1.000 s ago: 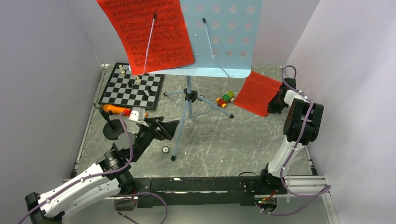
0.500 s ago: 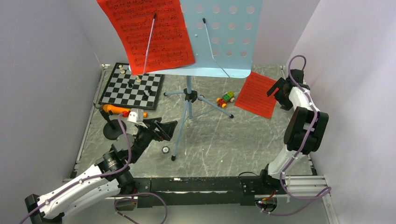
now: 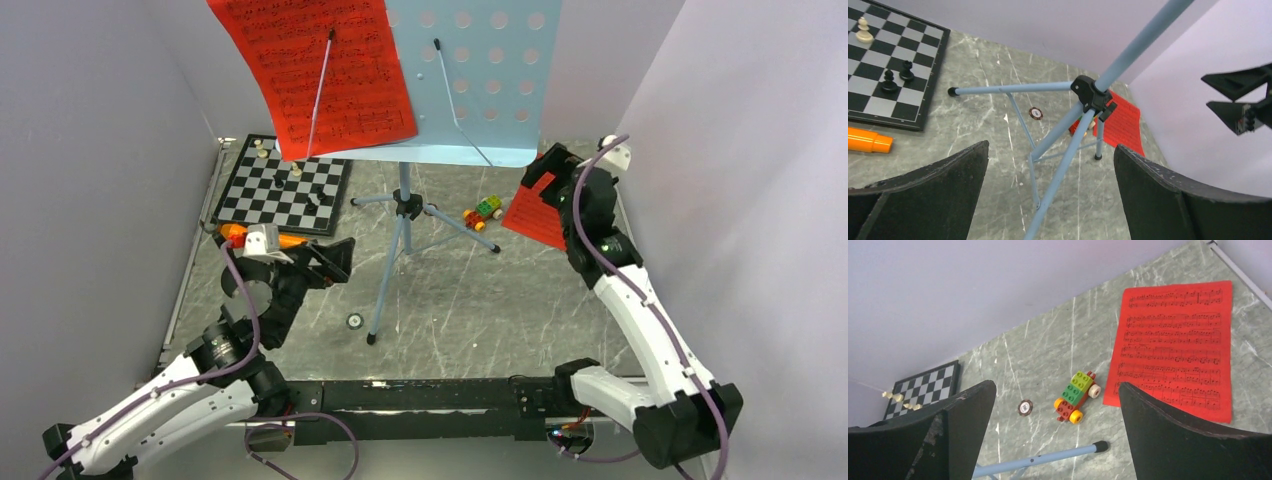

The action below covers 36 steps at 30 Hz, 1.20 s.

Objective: Pack up the instrument practice props

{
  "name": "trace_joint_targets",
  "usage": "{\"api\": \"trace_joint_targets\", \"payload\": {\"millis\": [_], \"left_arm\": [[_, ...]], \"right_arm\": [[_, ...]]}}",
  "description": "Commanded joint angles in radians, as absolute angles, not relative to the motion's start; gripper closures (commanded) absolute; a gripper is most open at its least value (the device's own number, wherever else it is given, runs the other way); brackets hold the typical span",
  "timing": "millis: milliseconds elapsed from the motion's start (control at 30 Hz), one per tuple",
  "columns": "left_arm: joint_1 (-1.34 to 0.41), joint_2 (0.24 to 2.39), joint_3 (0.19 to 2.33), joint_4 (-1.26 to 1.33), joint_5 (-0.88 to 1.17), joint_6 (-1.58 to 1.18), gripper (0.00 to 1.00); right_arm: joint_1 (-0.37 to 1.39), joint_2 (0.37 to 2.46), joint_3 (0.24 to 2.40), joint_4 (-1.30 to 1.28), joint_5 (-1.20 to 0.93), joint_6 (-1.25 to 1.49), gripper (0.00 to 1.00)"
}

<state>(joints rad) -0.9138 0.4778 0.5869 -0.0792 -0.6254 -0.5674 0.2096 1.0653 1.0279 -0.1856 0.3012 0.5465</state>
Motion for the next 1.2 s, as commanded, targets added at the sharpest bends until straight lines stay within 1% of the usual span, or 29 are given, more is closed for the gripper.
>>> {"api": "trace_joint_targets", "payload": {"millis": [0,100,167,267,300,467,533,600,667,733,833,967,1067,1167], "left_arm": [[-0.913,0.449,0.603,-0.015,-0.690,-0.496,0.01],[-0.913,0.437,0.621,0.046,-0.663,-0.412,0.01],[-0.913,0.445,0.649,0.043,-0.663,-0.371,0.01],[-0.913,0.449,0.677,0.007,-0.676,-0.333,0.01],[-0.913,0.447,0.678,0.003,-0.680,-0.324,0.01],[-0.913,0.419,0.653,0.031,-0.640,-0.257,0.01],[-0.913,0.412,0.657,0.026,-0.630,-0.240,0.01],[-0.913,0.409,0.677,0.011,-0.620,-0.217,0.01],[-0.914,0.407,0.703,0.002,-0.597,-0.179,0.01],[-0.914,0.402,0.735,0.002,-0.570,-0.127,0.01],[-0.913,0.383,0.764,0.002,-0.545,-0.078,0.01],[-0.914,0.361,0.793,0.018,-0.499,-0.030,0.01],[-0.913,0.362,0.814,0.030,-0.486,-0.013,0.01],[-0.913,0.378,0.856,0.028,-0.479,0.030,0.01]], "right_arm": [[0.377,1.018,0.985,-0.145,0.578,0.462,0.00],[0.456,0.987,1.003,-0.242,0.599,0.452,0.00],[0.467,0.955,0.998,-0.327,0.587,0.516,0.00],[0.467,0.865,0.926,-0.358,0.536,0.592,0.00],[0.467,0.818,0.858,-0.331,0.495,0.607,0.00],[0.469,0.566,0.541,-0.032,0.174,0.563,0.02],[0.479,0.553,0.534,-0.061,0.069,0.510,0.01],[0.530,0.583,0.571,-0.128,0.022,0.431,0.00],[0.612,0.578,0.585,-0.136,0.037,0.363,0.00],[0.718,0.587,0.628,-0.129,0.097,0.302,0.00],[0.882,0.667,0.741,-0.167,0.242,0.217,0.01],[1.106,0.741,0.864,-0.116,0.436,0.088,0.04],[1.205,0.831,1.007,-0.117,0.521,0.012,0.04],[1.234,0.909,1.166,-0.149,0.537,-0.032,0.04]]}}
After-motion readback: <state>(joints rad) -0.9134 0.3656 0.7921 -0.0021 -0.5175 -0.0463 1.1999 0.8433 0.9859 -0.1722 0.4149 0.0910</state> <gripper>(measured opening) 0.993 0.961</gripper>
